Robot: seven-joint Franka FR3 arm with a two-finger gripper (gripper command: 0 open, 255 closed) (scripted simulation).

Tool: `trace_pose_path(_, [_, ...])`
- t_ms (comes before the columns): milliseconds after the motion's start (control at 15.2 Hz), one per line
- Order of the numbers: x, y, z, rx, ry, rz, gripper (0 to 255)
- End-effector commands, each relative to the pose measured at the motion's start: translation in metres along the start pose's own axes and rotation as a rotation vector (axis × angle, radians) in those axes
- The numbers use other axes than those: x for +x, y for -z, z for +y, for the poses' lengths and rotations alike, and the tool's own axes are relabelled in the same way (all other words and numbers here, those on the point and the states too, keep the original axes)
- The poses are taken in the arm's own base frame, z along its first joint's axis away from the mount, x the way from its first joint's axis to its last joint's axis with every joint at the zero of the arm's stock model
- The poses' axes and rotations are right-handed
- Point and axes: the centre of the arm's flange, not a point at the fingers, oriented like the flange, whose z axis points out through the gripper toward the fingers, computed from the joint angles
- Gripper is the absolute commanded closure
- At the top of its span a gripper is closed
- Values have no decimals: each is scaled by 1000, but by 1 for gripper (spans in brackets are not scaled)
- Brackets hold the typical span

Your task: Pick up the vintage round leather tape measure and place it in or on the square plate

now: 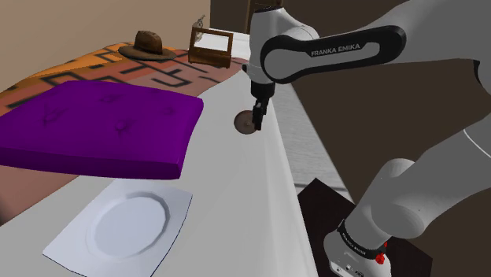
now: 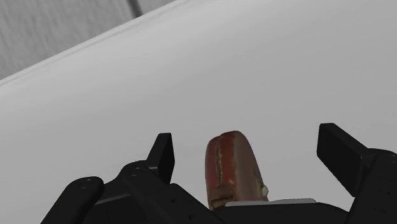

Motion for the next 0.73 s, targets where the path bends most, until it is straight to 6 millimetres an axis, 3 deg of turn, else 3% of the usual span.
trace_pose_path(0, [0,-2,1,0,0,0,0])
trace_pose_path(330, [0,-2,0,0,0,0,0])
trace_pose_path(396, [0,-2,0,0,0,0,255])
trace_pose_path(660, [0,-2,0,0,0,0,255])
